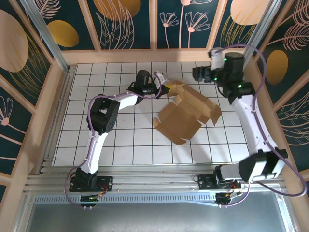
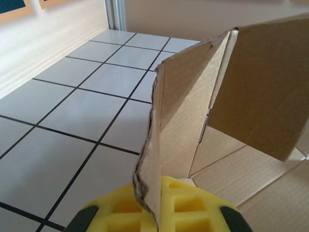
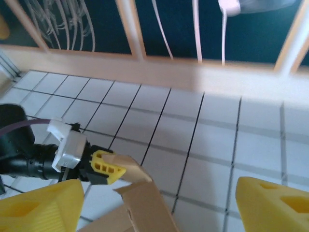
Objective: Fold the paper box
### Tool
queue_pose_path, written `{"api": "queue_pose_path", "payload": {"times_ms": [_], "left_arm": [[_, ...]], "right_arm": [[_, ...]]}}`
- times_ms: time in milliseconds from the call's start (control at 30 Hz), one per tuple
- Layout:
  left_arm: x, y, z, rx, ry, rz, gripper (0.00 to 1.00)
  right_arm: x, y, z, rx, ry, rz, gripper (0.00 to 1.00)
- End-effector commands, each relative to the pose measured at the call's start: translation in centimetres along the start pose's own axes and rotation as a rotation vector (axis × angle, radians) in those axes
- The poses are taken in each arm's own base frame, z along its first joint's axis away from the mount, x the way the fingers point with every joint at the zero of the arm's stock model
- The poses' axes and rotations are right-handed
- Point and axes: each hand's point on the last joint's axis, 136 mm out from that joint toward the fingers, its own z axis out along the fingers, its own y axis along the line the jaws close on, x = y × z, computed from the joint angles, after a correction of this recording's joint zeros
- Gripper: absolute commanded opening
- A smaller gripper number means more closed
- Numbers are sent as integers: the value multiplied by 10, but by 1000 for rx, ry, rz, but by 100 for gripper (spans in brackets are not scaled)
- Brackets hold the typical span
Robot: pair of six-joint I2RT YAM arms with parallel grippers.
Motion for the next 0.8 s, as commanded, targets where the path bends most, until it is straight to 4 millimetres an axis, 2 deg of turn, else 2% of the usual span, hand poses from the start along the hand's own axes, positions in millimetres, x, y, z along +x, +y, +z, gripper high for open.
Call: {"api": "queue_pose_path", "payload": {"times_ms": [0,167,233,300,367,433,567,767], "left_arm": [[-3,-3,3,20,-2,60,0],[-3,-5,2,24,-3,59,0],[-4,-5,2,25,-6,57,0],[-4,-5,2,26,-9,55,0],[-5,-5,2,26,-10,54,0],[-7,-4,1,21,-12,57,0],[-13,-7,-1,31,-14,52,0],[-26,-18,-8,78,2,-27,2]], "right_arm": [[86,16,32,-229,361,373,81],[113,12,60,-345,456,360,82],[122,7,70,-335,489,365,82],[126,4,77,-340,498,372,78],[130,0,84,-326,497,383,67],[136,-2,87,-323,507,391,61],[148,-9,89,-291,534,405,61],[151,-13,87,-298,519,447,58]]}}
